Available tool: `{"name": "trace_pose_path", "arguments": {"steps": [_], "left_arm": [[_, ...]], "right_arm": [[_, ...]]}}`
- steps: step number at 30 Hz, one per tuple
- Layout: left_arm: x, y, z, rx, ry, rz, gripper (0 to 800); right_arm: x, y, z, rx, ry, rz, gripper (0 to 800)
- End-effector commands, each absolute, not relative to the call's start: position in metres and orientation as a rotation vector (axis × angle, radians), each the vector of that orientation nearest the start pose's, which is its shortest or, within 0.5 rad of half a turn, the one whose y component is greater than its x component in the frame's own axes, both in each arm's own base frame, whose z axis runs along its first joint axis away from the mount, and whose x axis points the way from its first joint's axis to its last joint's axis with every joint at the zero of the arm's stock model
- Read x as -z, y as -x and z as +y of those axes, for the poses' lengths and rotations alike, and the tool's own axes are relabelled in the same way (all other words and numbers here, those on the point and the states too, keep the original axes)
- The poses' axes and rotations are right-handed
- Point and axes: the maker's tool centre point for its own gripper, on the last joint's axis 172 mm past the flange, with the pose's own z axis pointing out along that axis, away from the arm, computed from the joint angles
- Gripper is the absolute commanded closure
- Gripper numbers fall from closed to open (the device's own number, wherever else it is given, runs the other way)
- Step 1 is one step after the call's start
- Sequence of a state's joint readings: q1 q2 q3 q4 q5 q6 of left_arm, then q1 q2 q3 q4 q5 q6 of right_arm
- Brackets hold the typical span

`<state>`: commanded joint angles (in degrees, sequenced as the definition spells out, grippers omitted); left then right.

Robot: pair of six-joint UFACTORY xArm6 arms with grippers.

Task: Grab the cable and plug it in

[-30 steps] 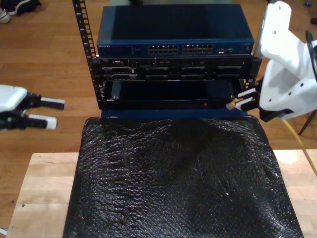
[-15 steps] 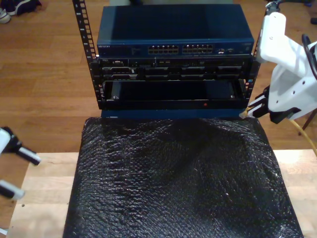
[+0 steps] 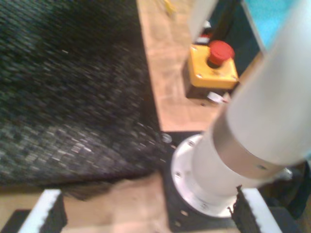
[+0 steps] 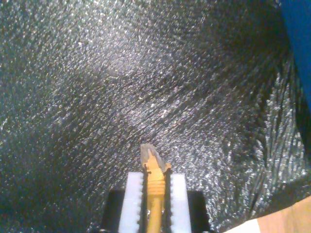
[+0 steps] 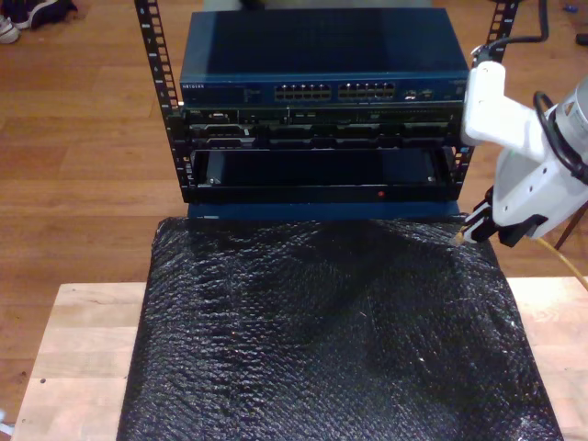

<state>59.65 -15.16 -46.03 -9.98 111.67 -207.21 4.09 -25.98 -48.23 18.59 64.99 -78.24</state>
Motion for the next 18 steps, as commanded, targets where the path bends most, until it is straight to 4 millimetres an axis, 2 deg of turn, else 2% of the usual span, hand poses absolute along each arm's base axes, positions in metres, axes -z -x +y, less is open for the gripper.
{"name": "trace_pose_path", "arguments": {"steps": [6,9,18], "left_arm": [[-0.189,-0.067,0.122,-0.500,-1.579,-1.690,1],[-0.173,-0.046,0.116,-0.503,-1.569,-1.687,1],[-0.135,-0.023,0.098,-0.444,-1.559,-1.790,1]], "right_arm": [[-0.279,-0.392,0.096,0.452,2.336,-1.807,800],[-0.276,-0.394,0.095,0.442,2.337,-1.802,800],[-0.274,-0.393,0.095,0.433,2.336,-1.801,800]]}}
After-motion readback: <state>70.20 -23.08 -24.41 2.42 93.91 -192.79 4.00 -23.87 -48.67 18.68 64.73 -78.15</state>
